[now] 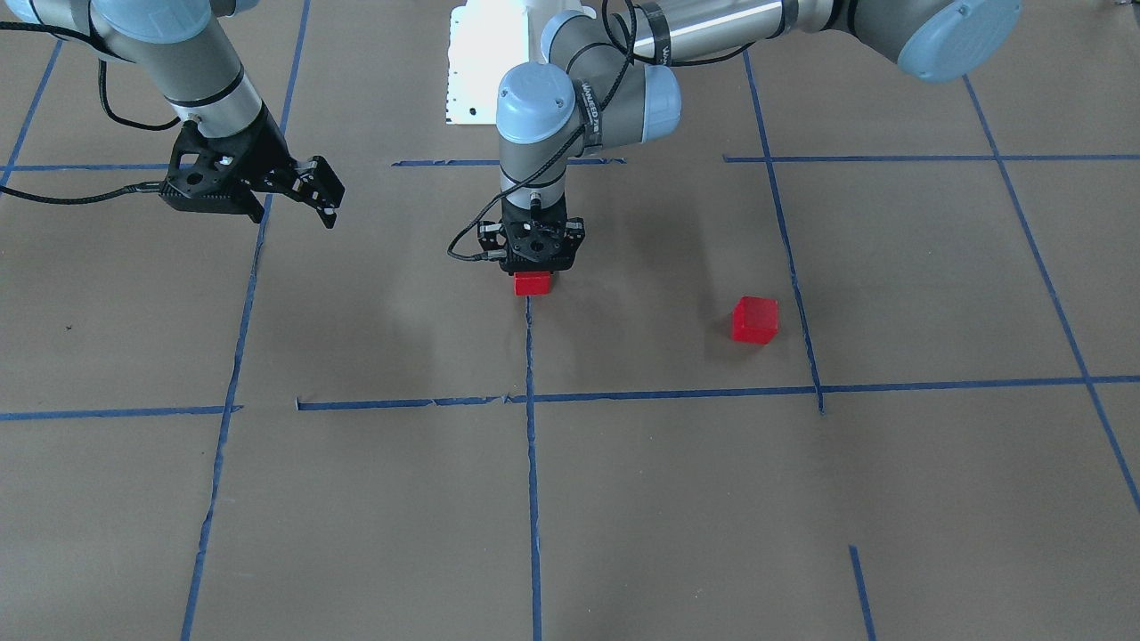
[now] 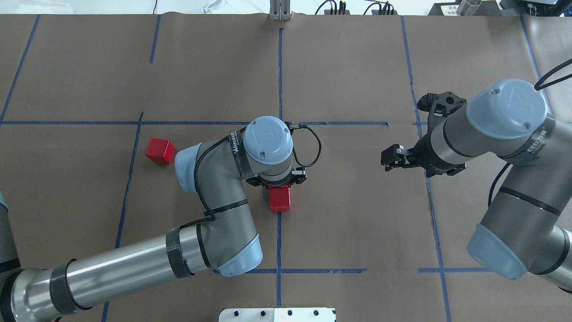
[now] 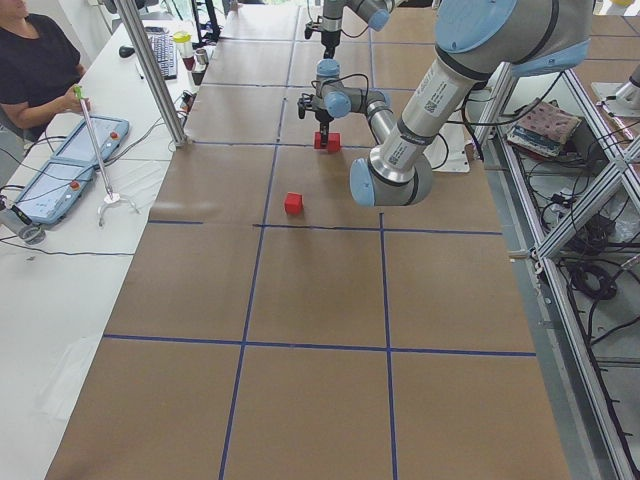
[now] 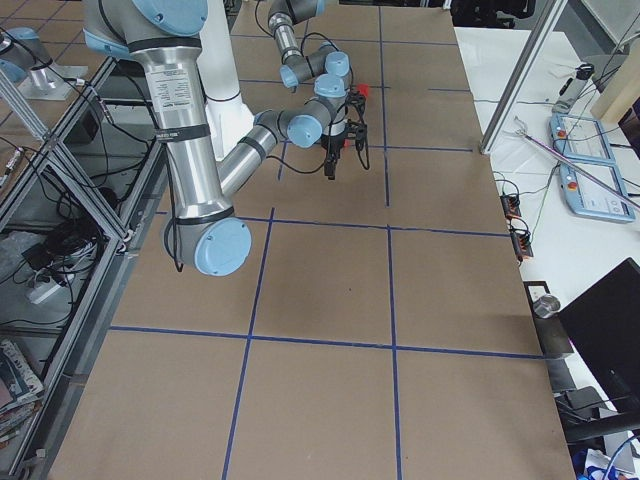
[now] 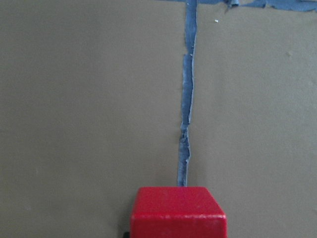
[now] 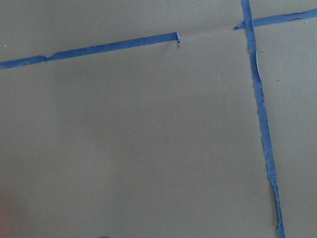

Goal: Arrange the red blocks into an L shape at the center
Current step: 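Carry the cube with the left gripper and lower it beside the placed cube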

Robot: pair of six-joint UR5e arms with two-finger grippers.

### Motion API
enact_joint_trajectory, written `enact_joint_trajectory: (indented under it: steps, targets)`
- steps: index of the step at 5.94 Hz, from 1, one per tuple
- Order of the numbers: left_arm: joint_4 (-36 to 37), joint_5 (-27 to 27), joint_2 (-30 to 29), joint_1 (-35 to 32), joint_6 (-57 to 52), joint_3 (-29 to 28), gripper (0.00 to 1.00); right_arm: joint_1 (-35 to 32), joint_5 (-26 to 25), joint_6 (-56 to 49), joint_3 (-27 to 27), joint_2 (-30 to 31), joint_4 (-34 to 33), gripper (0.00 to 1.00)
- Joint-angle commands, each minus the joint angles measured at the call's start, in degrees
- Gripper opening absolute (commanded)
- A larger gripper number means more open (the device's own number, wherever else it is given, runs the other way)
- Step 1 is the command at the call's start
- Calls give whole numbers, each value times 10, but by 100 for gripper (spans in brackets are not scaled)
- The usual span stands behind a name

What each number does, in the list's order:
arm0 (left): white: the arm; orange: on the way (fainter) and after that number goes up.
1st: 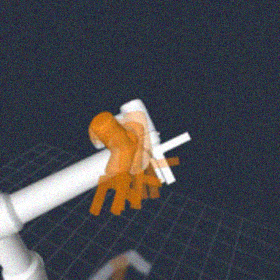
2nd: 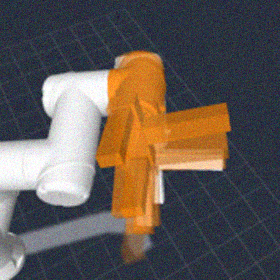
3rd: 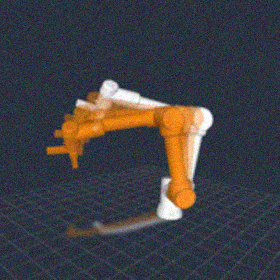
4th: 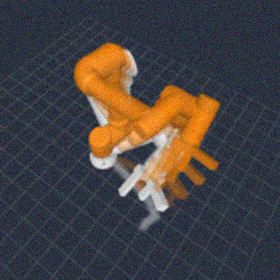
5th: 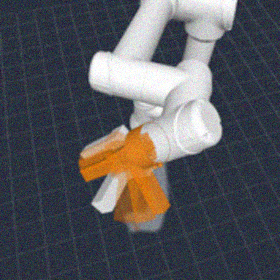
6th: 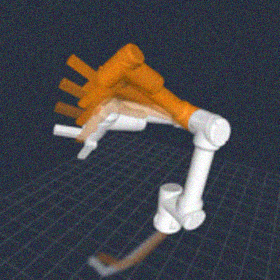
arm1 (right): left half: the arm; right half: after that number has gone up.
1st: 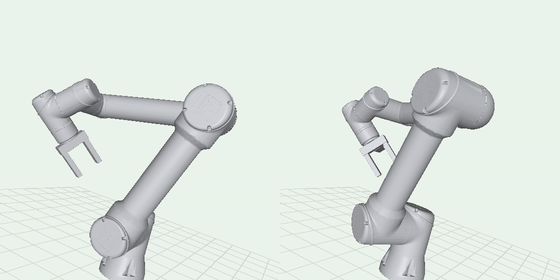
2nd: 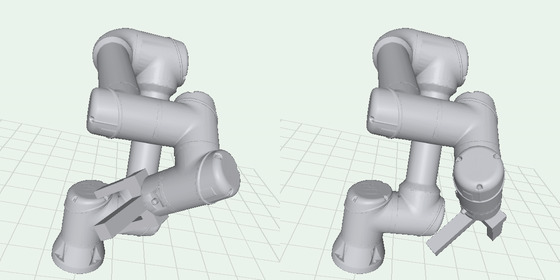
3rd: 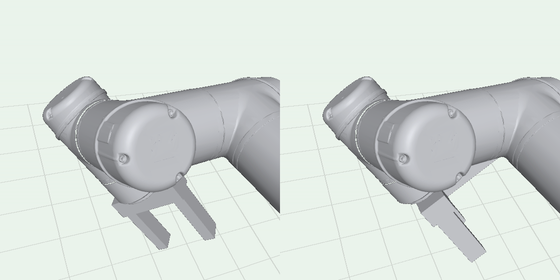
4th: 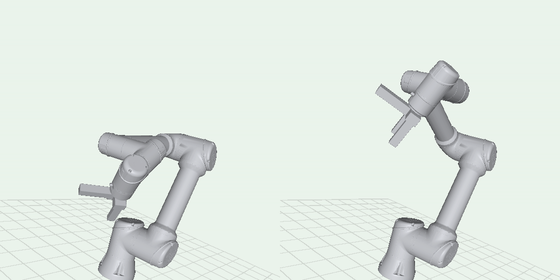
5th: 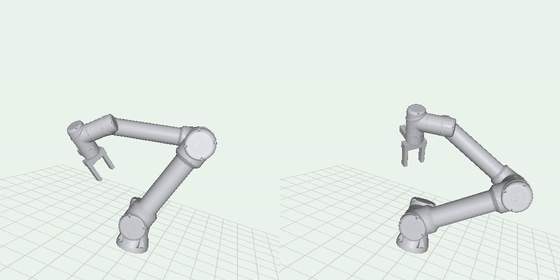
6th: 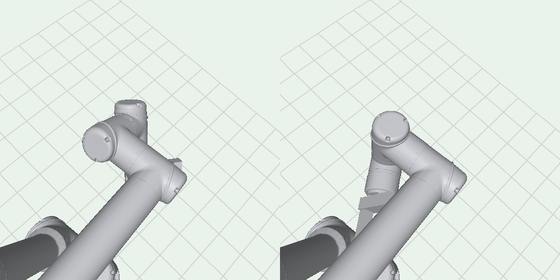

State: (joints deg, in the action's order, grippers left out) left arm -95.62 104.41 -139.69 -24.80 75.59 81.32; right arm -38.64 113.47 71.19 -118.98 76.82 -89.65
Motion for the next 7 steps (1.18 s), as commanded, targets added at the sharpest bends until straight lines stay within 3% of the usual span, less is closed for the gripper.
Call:
enact_joint_trajectory:
  steps: [1,7]
  targets:
    - [0,0,0,2,0,1,0,-1,2,0,-1,0,0,100]
    - [0,-1,0,5,-4,1,6,-3,3,0,-1,-1,0,100]
